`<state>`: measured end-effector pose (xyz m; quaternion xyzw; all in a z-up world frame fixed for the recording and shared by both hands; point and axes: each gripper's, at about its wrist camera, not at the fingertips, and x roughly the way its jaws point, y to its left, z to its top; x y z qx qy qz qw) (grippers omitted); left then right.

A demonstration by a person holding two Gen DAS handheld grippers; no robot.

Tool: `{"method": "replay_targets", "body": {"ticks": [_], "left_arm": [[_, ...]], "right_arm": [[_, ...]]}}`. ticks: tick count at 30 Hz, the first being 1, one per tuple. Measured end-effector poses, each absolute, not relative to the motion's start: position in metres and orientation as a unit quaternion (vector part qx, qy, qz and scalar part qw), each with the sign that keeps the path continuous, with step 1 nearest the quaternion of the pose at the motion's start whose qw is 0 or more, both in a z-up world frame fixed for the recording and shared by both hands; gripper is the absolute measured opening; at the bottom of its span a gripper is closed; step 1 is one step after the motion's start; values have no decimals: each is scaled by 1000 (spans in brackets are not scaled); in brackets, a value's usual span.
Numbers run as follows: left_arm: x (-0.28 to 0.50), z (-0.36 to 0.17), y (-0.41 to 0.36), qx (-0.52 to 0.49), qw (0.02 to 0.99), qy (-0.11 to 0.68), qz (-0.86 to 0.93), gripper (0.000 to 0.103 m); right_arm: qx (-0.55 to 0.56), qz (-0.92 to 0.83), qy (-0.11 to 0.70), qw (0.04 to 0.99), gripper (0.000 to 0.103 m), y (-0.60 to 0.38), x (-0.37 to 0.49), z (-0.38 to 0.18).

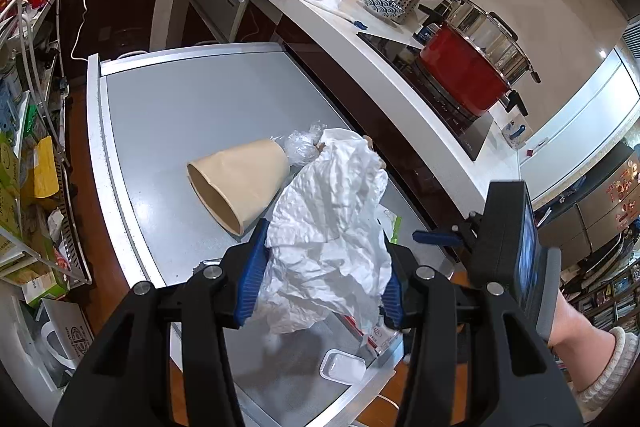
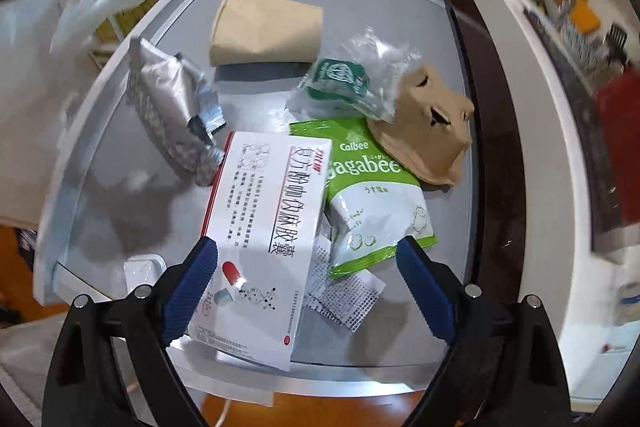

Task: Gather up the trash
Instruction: 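Lift the tissue with the left tool while the right tool lifts the medicine box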

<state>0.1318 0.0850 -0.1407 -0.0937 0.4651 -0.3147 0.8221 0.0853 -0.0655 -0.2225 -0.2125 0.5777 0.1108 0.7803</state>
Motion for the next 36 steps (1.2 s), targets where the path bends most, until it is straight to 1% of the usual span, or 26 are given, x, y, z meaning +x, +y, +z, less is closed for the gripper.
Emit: {"method": "replay_targets", "body": {"ticks": [5,10,11,12,15,21,25,31,36], "left_arm": [[132,-141,85,-93,822,466,-314,49],[132,-141,88,-95,823,465,-312,49],[132,-141,89,-96,823,465,-311,49],[132,-141,90,-96,824,465,-310,49],[131,-141,92,-97,824,464,-309,49],[130,-140,92,-97,825,463,-309,49],[127,-137,90,-95,826,461,-311,49],[119,-120,85,-93,834,443,-315,49],[109,-106,78,-88,841,428,-319,49]], "right_arm": [[-215,86,580,781,90,-48,80,-234],[-200,76,603,769,89,-47,85,-252],[-192,80,608,766,85,-49,87,-255],[-181,83,615,763,72,-52,88,-258],[-154,86,616,767,71,-61,90,-255],[-124,89,597,788,71,-80,88,-228],[-76,88,581,805,71,-102,88,-202],[-26,88,531,842,71,-136,82,-149],[-21,91,516,851,70,-142,80,-131]]}}
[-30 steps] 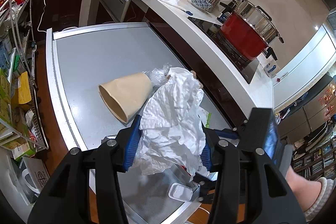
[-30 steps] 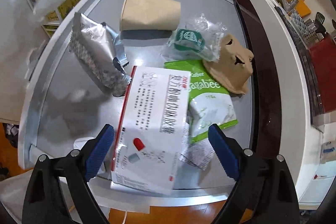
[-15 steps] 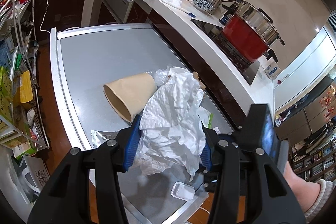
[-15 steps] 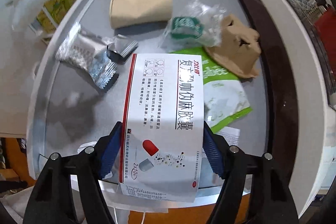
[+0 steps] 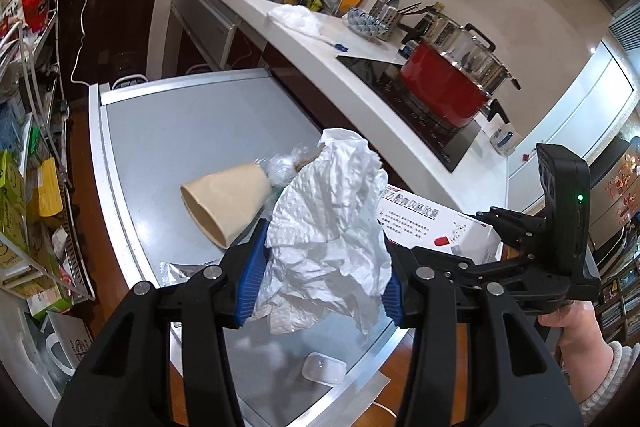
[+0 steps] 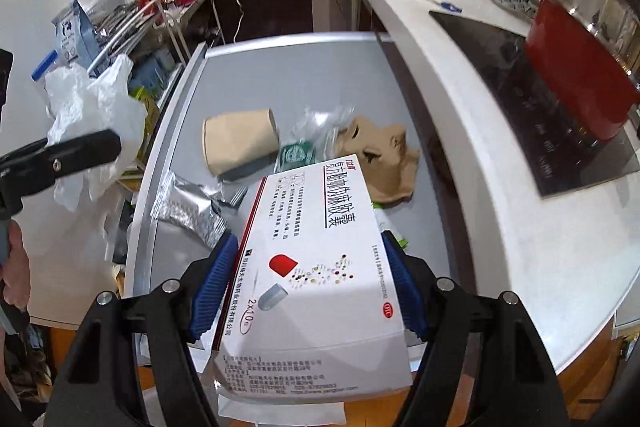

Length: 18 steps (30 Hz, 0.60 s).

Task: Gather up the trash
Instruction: 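Lift the tissue with the left tool while the right tool lifts the medicine box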

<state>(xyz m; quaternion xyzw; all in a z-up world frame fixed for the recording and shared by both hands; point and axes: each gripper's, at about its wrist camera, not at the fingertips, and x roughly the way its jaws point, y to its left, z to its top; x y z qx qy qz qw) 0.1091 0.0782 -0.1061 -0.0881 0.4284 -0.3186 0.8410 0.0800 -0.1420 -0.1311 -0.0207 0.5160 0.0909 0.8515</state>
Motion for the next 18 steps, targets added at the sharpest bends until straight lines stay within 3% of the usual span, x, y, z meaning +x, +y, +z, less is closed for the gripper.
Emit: {"method": "replay_targets", "body": {"ticks": [5,18], "left_arm": [[99,-101,74,-84,847,424,-311,49],[47,-59,66,-39,885,381,-264,49]], "right_arm": [[0,103,514,852,70,-144,70,-128],[33,141,435,889,70,-171,19,-52]]}}
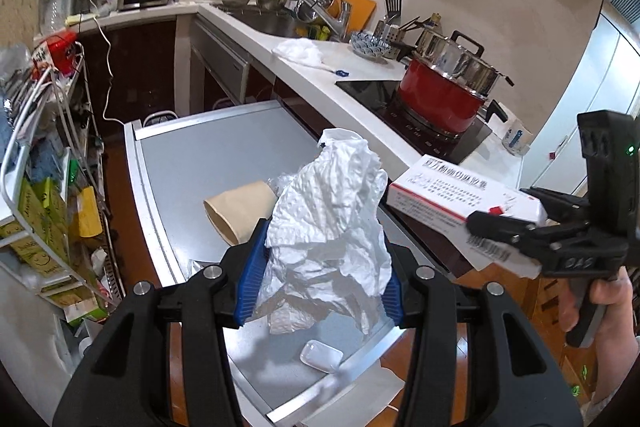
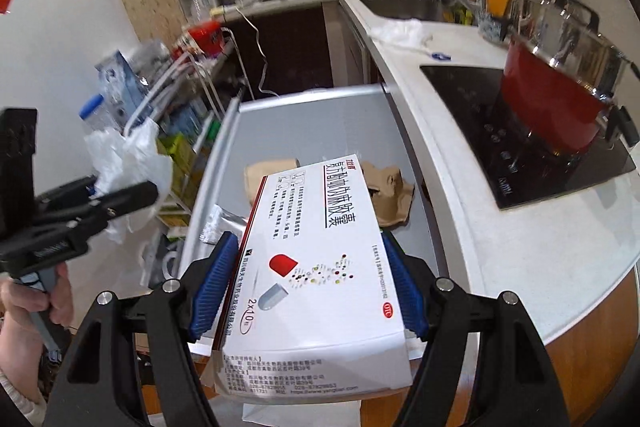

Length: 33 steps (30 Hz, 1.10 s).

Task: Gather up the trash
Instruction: 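Lift the tissue with the left tool while the right tool lifts the medicine box, then drop the tissue into the white paper bag while the right tool drops the medicine box in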

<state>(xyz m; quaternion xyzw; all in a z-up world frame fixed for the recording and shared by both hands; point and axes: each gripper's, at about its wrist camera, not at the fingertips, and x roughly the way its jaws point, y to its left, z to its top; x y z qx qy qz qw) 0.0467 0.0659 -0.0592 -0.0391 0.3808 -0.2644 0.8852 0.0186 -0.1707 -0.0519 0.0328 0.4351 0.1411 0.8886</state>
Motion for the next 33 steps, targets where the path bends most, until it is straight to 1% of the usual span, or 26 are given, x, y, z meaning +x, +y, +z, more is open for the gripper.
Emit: {"method": "replay_targets", "body": {"ticks": [4,10,26,33], "left_arm": [[24,-49,62,-34,891,371,-260,49],[-7,-47,52,-19,892,370,-260,49],[-74,-71,24,11,874,406,-268,49],[-92,-95,11,12,859,437,-268,49]], "right_arm": [[38,154,425,891,70,-180,-3,-39],[54,172,434,883,70,-193,-36,-41],[82,193,486,848,70,-222,-104,-74],[78,201,534,817,70,-222,-123,-109]]}}
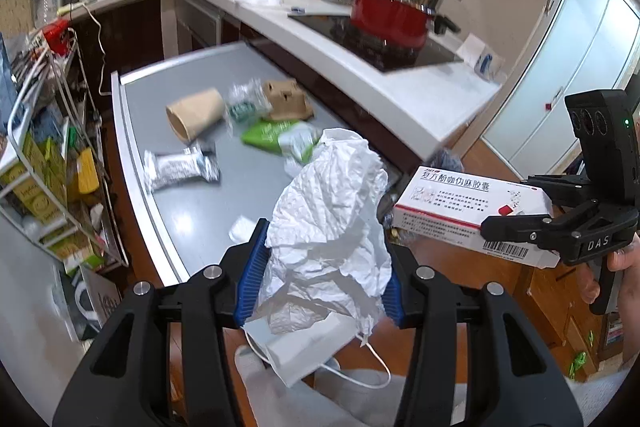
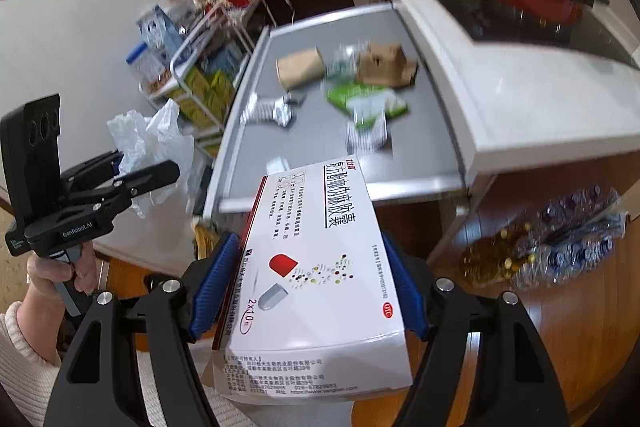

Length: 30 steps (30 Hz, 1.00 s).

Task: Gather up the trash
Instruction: 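Drop the tissue into the white paper bag while the right tool drops the medicine box in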

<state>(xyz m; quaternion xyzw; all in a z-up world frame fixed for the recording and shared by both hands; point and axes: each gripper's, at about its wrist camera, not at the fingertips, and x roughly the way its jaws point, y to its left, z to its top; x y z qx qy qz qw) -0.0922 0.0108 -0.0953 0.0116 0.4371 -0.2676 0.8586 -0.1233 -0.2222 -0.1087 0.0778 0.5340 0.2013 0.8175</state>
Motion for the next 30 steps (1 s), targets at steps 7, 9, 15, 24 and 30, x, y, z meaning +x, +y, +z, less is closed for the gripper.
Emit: {"method": "replay_targets", "body": {"ticks": [7,9,15,24,30], "left_arm": [[-110,-131,0,31,837,475,-269,49],[-114,-146,-3,35,829,489,-271,49],[-119,-199,-6,35,800,538,-264,49],[-116,-284,-13,51,762,599,-240,49],[-105,-335,-18,58,741,634,-215,49]], "right_arm": [[77,203,579,786,70,-224,-137,-147],[78,205,589,778,70,-222,-138,-159],[83,197,626,750,70,-221,-136,-209],[94,179,677,708,70,-218,-113,-291],[101,167,697,689,70,-210,-94,-330]]}}
